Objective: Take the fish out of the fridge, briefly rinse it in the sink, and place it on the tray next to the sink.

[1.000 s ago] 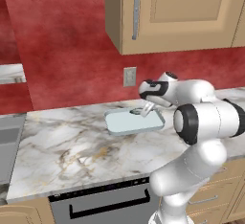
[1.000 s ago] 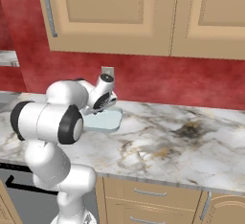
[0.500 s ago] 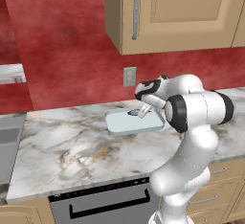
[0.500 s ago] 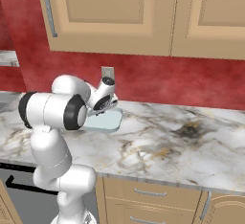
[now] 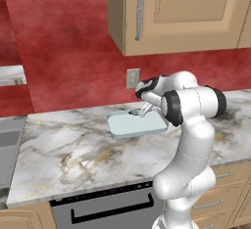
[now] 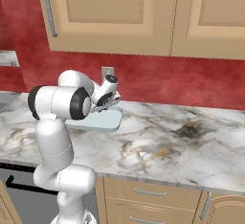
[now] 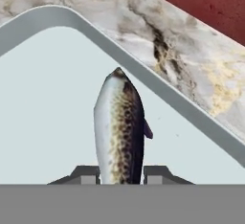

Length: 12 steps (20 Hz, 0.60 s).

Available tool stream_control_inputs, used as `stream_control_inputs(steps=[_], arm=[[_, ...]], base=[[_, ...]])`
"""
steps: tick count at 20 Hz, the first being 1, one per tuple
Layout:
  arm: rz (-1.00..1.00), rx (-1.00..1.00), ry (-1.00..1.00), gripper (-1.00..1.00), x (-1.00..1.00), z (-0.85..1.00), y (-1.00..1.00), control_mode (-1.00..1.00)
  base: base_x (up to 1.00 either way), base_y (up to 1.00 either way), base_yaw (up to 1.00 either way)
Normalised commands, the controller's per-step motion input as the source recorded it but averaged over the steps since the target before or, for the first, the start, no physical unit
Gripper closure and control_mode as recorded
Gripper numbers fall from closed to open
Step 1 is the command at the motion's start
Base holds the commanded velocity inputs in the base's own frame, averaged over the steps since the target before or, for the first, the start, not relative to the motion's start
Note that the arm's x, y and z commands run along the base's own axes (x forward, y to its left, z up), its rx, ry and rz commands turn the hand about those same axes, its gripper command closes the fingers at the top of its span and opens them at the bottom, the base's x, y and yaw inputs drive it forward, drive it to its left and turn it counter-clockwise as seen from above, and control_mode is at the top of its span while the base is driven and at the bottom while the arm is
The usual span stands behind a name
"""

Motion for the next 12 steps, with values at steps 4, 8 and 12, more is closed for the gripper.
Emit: stream_control_inputs(steps=[4,8,12], arm=[[0.00,0.00,0.00,-1.00,0.00,0.18,0.00,-1.00],[0.00,0.00,-0.02,-1.00,-0.09,0.75,0.00,-1.00],[0.00,0.00,-0.12,-1.00,-0.63,1.00,0.00,-1.00]], base=[[0.00,0.00,0.00],[0.00,0.00,0.00],[0.00,0.00,0.00]])
